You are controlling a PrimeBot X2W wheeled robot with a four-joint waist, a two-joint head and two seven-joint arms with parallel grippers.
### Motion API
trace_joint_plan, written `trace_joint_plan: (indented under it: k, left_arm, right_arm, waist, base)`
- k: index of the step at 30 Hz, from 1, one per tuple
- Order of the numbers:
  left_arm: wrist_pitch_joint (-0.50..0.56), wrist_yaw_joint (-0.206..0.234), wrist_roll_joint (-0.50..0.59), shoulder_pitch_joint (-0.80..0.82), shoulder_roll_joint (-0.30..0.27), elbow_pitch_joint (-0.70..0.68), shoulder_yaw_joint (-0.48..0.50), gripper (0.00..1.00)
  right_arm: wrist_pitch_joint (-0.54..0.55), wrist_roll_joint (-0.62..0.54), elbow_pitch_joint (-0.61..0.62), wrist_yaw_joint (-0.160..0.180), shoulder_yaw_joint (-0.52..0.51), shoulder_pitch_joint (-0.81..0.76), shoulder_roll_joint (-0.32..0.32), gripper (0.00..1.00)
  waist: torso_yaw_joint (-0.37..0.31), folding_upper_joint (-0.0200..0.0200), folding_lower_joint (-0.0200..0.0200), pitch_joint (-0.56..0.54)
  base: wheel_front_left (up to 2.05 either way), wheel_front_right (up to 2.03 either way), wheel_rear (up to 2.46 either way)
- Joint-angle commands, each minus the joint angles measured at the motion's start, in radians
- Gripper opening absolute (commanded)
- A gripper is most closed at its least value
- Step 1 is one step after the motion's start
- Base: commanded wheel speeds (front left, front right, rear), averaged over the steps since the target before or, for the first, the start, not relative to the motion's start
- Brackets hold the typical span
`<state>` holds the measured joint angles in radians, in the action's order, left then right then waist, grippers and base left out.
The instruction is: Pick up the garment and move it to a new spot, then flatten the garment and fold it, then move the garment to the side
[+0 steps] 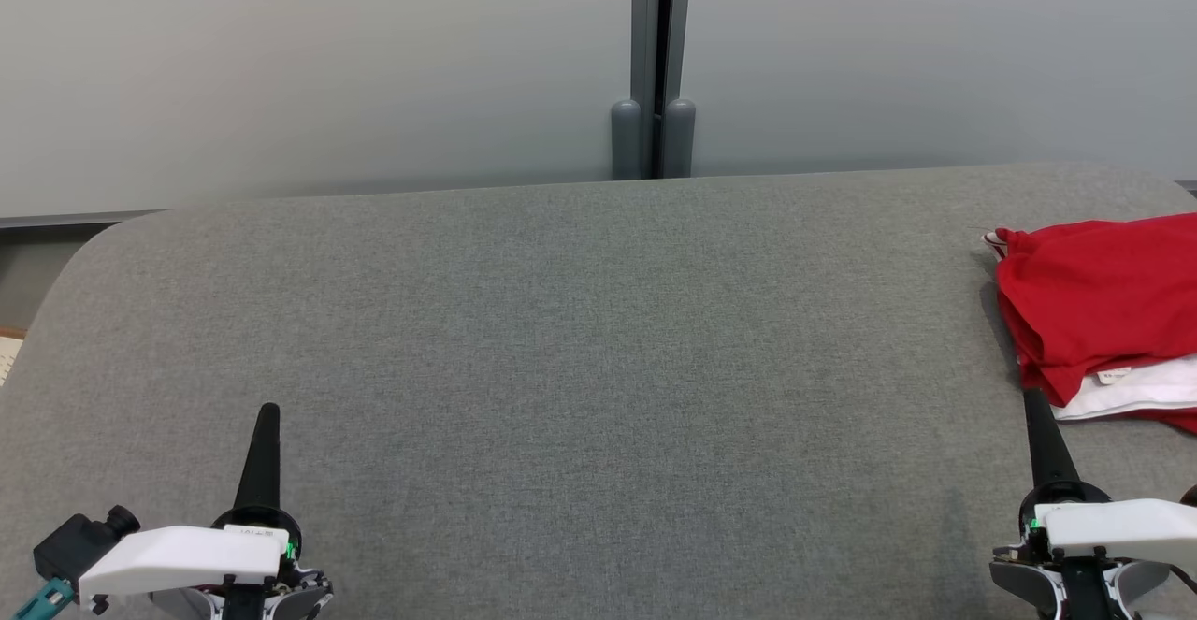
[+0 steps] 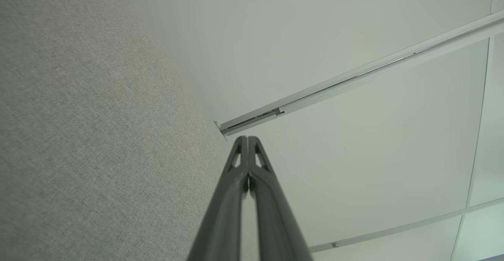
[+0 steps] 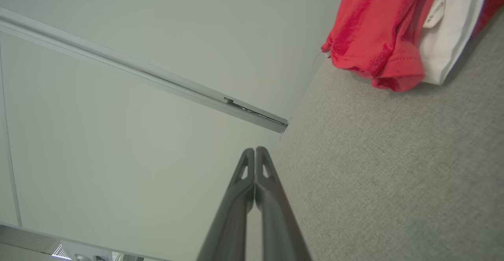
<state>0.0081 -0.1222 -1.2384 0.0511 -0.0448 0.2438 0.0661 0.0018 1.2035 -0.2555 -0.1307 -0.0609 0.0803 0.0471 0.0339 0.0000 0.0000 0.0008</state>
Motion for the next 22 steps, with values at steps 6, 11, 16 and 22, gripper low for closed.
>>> trace_joint_plan:
  k: [6,11,16,22]
  left_arm:
    - [0.018,-0.007,-0.068,0.033,-0.006,-0.005,0.013,0.0]
    - [0.03,-0.007,-0.11,0.038,-0.006,-0.004,0.018,0.0]
    - [0.039,-0.008,-0.14,0.042,-0.007,-0.003,0.022,0.0]
    - [0.052,-0.009,-0.183,0.047,-0.007,-0.002,0.028,0.0]
  right_arm:
    - [0.024,0.076,0.01,0.0,-0.013,0.018,0.006,0.0]
    - [0.036,0.119,0.01,0.0,-0.018,0.021,0.006,0.0]
    - [0.045,0.154,0.011,0.0,-0.022,0.023,0.006,0.0]
    - [0.058,0.202,0.011,0.0,-0.029,0.026,0.007,0.0]
  waist:
    - [-0.004,0.0,0.0,0.0]
    - [-0.008,0.0,0.0,0.001]
    - [-0.01,0.0,0.0,0.001]
    - [-0.014,0.0,0.0,0.001]
  base:
    - [0.0,0.0,0.0]
    - [0.0,0.0,0.0]
    - [0.0,0.0,0.0]
    - [0.0,0.0,0.0]
